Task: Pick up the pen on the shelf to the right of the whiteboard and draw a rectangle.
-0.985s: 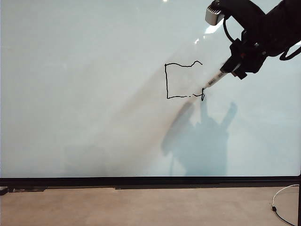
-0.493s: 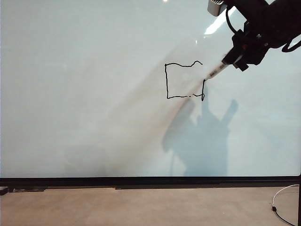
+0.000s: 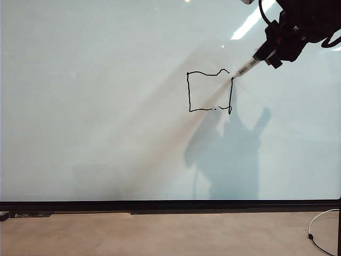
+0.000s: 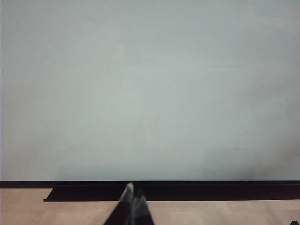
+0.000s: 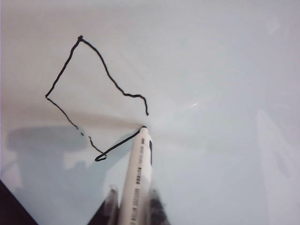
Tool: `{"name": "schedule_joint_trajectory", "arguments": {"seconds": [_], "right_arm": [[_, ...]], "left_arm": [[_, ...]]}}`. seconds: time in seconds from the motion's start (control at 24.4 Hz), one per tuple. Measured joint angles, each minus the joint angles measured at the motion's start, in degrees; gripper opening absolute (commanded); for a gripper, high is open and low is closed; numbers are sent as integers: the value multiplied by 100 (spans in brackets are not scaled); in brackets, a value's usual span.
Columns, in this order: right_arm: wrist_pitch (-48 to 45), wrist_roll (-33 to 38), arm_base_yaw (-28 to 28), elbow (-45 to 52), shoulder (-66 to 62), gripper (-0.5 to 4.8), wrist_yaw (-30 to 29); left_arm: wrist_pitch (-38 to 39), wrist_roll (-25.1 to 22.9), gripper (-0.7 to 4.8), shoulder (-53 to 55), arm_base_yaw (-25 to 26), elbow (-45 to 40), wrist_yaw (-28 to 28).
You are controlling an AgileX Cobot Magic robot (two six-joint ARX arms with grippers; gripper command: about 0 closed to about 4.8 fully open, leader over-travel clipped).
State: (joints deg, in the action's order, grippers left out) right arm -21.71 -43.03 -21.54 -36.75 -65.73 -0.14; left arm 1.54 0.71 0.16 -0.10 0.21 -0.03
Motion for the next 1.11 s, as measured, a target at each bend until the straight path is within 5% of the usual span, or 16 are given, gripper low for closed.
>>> {"name": "schedule_joint_trajectory", "arguments": {"seconds": [0.74,0.9,1.11], "right_arm": [[87,-17,-72,-26,157,-6,20],[485,-11,-380,164,846,-6,459],[605,861,-382,730,1582,-6,612]], "left_arm": [[0,-2,-4,0,0,0,2],[0,-2,-4,0,0,0,2],[0,-2,-4,0,0,0,2]]}}
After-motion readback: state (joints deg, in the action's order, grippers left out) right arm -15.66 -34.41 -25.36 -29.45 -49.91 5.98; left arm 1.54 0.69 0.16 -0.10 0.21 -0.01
